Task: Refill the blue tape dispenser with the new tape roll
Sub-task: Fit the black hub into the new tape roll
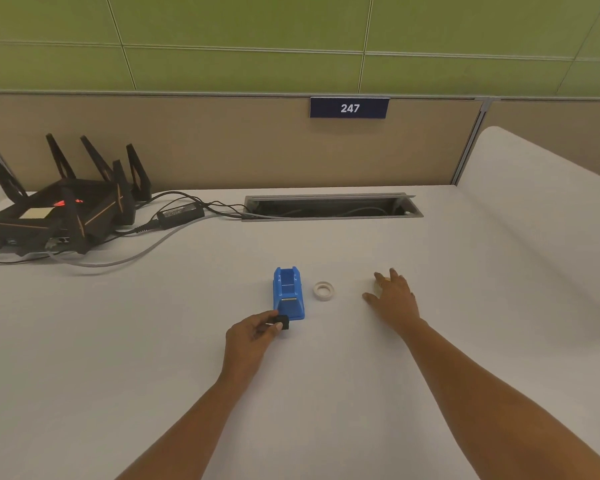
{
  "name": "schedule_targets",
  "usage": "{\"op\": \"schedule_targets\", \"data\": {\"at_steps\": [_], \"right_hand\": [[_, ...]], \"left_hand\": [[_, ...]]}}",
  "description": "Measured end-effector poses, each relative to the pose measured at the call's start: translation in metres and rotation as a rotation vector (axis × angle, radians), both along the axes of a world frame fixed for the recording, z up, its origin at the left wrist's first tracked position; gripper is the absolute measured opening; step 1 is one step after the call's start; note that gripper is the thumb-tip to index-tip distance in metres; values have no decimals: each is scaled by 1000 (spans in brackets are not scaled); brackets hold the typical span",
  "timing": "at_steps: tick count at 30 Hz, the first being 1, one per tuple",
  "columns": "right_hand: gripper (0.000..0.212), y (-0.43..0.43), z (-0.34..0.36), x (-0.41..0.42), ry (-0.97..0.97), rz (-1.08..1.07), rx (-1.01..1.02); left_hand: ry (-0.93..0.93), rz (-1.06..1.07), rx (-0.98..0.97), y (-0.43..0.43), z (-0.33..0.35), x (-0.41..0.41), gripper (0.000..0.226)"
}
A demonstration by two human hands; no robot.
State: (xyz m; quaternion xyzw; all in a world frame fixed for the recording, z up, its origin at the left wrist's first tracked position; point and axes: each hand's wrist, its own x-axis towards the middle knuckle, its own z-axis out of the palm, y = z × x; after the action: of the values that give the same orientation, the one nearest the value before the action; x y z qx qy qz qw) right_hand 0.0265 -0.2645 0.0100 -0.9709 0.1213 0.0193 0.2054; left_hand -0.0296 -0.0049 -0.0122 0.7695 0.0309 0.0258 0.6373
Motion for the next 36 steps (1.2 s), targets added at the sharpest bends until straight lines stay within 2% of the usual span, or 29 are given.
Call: {"op": "schedule_targets", "data": {"at_steps": [3,11,13,17,20,28,36], "right_hand": [[53,-2,-3,-2,-13,3,44],[35,3,-9,-13,-205,-18,173],[39,9,-7,-18,-231,-50,234],[47,31,-3,-32,-284,-51,418],[43,52,-2,-43,-313,-18,611],[32,98,0,-69,-293,112,880],[34,111,-5,-76,-224,167,990]], "left_hand": [[3,5,-11,0,-1,1,23],[-1,1,-20,0,0,-2,22],[-3,1,-11,1,-1,-2,22],[-12,10,-32,0,1,-5,21],[-21,9,-37,0,4,-9,22],[-29,3,-84,0,8,-20,29],[-29,-13,-94,0,9,-21,29]]}}
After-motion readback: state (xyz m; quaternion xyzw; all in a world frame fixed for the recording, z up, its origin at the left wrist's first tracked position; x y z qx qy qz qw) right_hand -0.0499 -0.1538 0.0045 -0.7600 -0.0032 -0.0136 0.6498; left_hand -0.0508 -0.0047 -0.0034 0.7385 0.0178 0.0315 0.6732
